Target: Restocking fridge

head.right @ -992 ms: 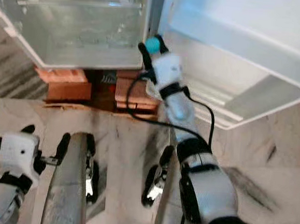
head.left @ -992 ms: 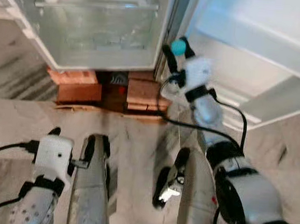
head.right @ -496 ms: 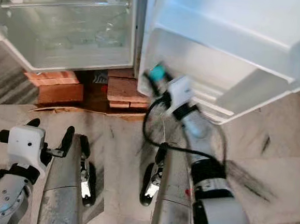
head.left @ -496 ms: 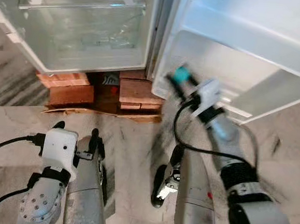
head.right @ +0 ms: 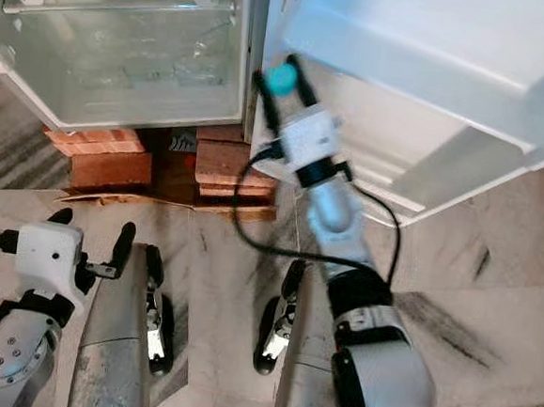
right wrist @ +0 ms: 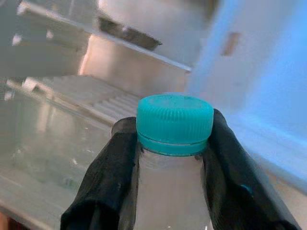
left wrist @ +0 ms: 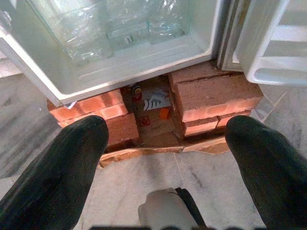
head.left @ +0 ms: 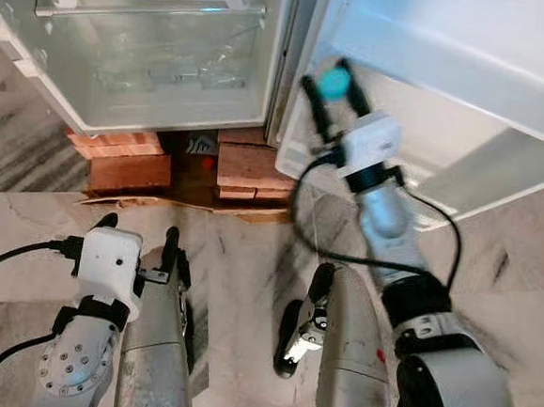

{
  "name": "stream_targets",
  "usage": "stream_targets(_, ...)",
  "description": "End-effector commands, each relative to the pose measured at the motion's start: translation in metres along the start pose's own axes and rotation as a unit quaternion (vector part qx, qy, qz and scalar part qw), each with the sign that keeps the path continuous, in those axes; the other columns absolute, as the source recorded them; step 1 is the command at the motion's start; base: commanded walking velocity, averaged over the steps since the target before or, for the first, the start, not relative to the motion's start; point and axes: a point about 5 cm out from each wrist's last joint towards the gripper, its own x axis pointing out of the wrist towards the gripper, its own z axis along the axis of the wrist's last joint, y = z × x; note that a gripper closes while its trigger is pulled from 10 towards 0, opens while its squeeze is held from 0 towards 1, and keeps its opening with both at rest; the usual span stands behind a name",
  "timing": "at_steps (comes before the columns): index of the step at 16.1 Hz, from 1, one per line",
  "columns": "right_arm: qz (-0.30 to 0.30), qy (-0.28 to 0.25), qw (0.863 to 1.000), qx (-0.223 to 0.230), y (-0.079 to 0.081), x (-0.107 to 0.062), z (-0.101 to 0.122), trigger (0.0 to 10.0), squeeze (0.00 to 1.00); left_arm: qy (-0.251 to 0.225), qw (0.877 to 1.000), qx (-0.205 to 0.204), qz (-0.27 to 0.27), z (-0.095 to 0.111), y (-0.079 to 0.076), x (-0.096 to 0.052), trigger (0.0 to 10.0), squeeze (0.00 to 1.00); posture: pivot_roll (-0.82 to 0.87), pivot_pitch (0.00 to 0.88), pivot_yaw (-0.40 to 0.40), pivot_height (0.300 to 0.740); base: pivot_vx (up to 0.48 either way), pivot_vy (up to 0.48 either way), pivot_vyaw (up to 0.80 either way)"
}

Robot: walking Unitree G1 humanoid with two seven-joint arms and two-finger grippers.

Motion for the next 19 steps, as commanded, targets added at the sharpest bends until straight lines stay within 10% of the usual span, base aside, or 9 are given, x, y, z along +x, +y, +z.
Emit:
stream_targets(1,0.018,-0.014,0.999,-0.03,0.014,0.0,0.001,10.0,0.0,0.003,1.0,0.008,-0.008,-0.001,-0.004,-0.005,10.0,0.0,0.32,0.382,-0.072,0.563,0.0,0.0,0.0)
stream_targets(7,0.004,-0.029,0.999,-0.044,0.026,0.017,0.008,10.0,0.0,0.014,1.0,0.014,-0.007,0.001,0.0,-0.025,10.0,0.0,0.37,0.453,-0.048,0.563,0.0,0.0,0.0)
stream_targets(10,-0.05,-0.015,0.994,-0.098,0.003,0.024,0.003,10.0,0.0,0.033,0.999,0.022,-0.006,0.002,0.003,-0.041,10.0,0.0,0.4,0.498,-0.027,0.563,0.0,0.0,0.0)
stream_targets(19,-0.103,0.08,0.985,-0.116,-0.043,-0.032,-0.033,10.0,0.0,0.036,0.999,0.021,-0.018,0.003,0.001,-0.037,10.0,0.0,0.37,0.497,-0.022,0.563,0.0,0.0,0.0)
